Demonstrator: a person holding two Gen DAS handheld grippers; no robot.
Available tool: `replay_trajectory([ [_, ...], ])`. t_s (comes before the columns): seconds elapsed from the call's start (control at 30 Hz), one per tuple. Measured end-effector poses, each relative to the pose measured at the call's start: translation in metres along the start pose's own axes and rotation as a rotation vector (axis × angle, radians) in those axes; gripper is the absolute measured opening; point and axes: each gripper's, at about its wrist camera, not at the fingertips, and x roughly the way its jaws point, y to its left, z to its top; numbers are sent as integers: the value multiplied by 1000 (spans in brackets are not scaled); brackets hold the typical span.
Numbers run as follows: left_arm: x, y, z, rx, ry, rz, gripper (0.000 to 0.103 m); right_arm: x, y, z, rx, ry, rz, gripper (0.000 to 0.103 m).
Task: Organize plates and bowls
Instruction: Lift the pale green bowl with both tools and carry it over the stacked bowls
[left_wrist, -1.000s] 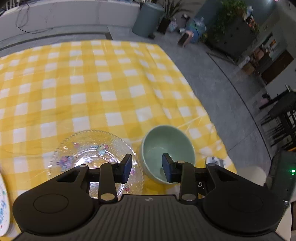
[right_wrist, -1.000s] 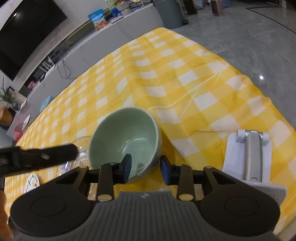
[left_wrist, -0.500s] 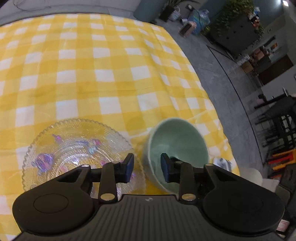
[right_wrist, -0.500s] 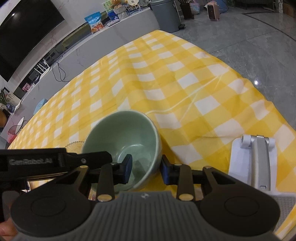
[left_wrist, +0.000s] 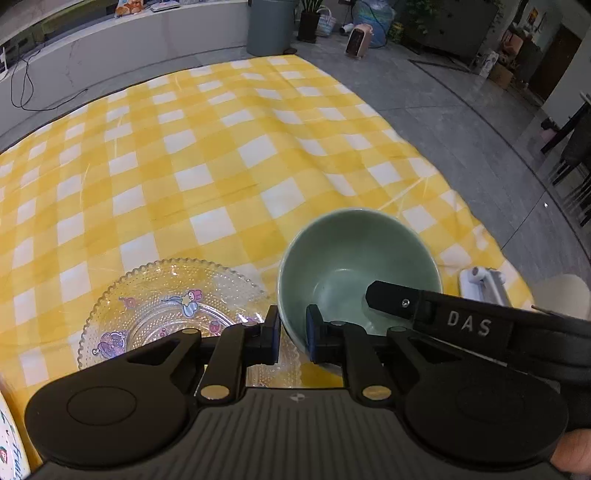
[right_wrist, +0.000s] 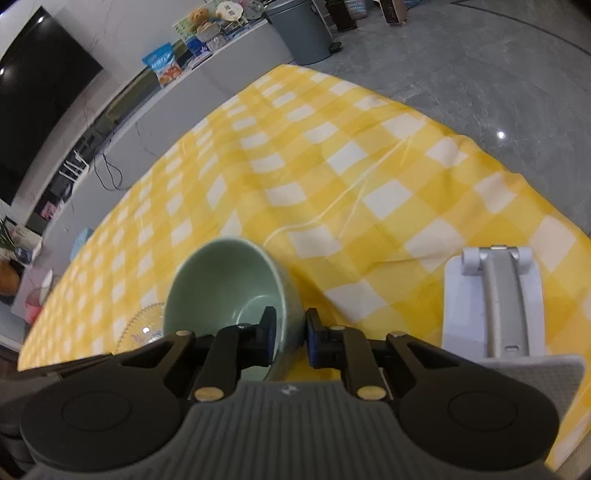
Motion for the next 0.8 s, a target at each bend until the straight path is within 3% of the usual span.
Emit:
replay_trajectory([
  [0.13, -9, 1, 4, -56, -12, -4, 11, -5, -2, 0, 20, -6, 6, 12],
  [0.33, -27, -9, 3, 1, -41, 37, 9, -12, 0, -2, 19, 8, 24, 8],
  [0.63, -72, 2, -10, -41, -119, 34, 7, -45, 18, -12, 5, -22, 121, 9],
  [0.8, -104, 14, -20, -74, -159, 41, 7, -55, 29, -19, 32, 19, 213, 9],
])
